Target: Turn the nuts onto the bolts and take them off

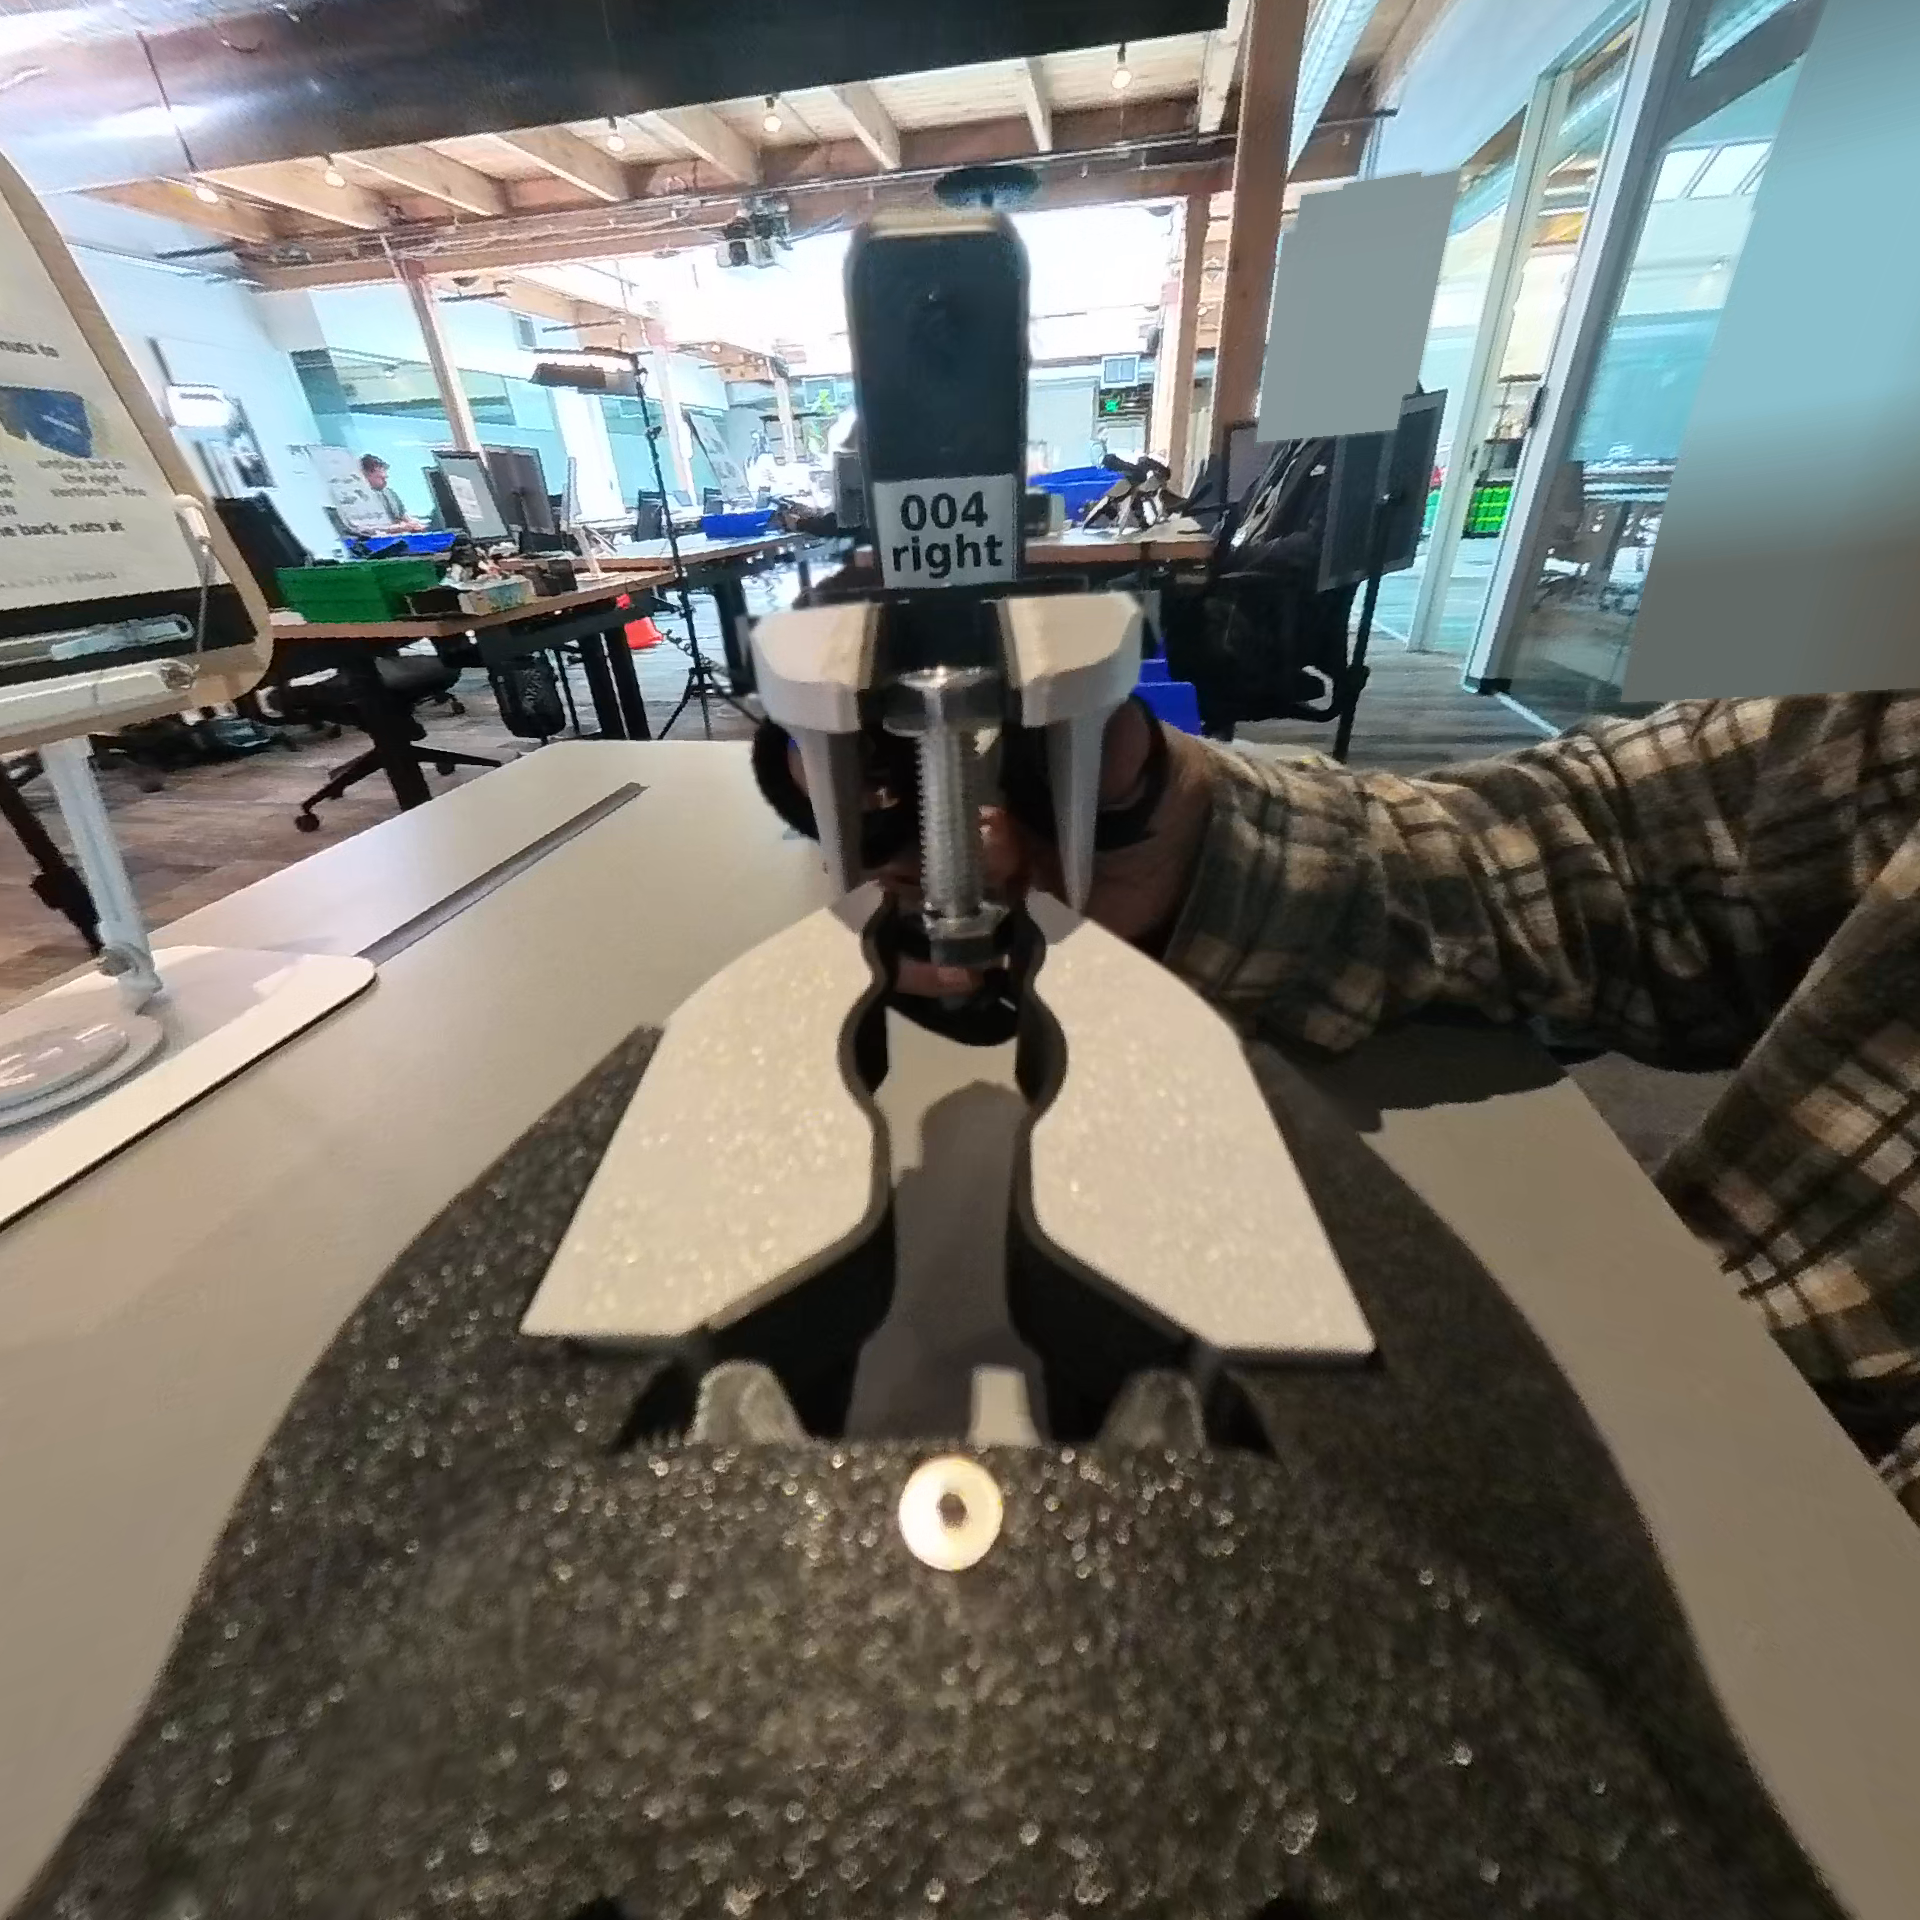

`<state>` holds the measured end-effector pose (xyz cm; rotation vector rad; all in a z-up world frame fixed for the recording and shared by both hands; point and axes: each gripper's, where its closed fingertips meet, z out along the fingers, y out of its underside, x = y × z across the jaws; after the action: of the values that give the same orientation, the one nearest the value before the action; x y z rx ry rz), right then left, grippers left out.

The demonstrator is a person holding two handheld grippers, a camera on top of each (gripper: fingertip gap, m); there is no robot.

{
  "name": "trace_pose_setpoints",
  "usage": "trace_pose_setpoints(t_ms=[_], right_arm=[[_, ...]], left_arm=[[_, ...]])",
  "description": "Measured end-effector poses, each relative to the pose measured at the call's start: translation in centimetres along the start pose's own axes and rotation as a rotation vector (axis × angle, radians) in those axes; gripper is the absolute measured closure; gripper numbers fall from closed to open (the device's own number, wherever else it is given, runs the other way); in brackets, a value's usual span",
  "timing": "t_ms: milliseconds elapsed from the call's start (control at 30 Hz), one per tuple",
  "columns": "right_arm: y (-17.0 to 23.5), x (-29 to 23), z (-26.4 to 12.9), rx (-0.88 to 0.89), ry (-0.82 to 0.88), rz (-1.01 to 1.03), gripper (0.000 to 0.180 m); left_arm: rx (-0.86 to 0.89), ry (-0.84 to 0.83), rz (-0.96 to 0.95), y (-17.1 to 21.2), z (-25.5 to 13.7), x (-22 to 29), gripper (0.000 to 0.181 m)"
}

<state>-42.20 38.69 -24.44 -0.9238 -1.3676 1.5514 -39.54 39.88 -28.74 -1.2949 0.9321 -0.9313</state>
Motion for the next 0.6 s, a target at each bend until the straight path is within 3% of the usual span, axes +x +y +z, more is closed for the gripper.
trace_pose_setpoints(t_ms=[600], right_arm=[[0.62,0.58,-0.35,-0.053,0.031,0.012,0.159]], left_arm=[[-0.043,-0.038,0.01,0.63,0.16,-0.52,0.161]])
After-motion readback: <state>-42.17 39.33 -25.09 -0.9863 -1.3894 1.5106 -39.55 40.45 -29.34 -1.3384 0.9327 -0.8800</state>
